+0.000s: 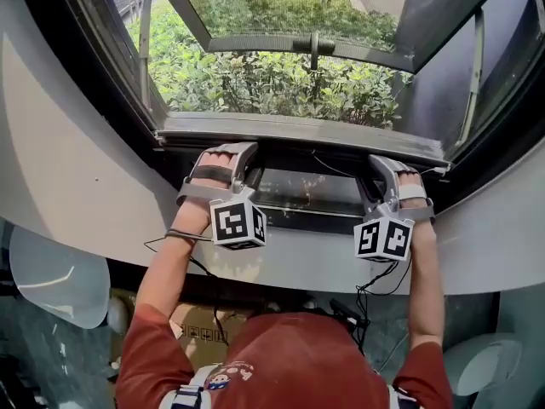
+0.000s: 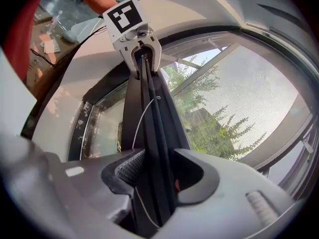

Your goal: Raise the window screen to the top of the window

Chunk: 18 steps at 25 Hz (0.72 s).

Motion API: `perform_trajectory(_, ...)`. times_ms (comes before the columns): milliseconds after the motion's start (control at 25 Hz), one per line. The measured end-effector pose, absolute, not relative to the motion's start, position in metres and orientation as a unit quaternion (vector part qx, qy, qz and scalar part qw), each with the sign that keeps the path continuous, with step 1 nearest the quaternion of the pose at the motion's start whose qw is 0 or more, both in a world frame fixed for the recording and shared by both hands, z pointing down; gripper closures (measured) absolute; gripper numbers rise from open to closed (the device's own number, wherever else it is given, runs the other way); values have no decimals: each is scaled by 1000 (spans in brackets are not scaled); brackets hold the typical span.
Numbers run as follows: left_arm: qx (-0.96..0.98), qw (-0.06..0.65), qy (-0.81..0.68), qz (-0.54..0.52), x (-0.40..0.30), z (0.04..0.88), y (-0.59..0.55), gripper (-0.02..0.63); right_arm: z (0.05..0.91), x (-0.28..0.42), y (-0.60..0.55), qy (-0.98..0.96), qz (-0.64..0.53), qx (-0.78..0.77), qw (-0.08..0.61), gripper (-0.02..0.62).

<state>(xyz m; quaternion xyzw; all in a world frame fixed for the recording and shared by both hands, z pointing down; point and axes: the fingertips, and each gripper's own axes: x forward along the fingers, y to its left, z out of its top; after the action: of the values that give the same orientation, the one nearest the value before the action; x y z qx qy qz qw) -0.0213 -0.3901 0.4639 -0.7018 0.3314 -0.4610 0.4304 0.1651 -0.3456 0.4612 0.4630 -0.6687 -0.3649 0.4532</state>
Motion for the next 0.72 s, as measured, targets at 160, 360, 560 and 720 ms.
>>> perform_trajectory(160,-709,427,322,-459,-21,464,-389,431,459,163,-344,-683,-355,459,443,410)
perform_trajectory(360,-726,408,320,-451,-21,464,-388,431,461,163,-344,-678,-369,460,440,410)
perform_trajectory(560,-738,393,320,-444,-20,466,-386,431,464,164,-342,-679,-369,462,435,408)
perform_trajectory(720,-743,393,320,-438,-20,467,-386,431,465,162,-340,-687,-364,467,421,408)
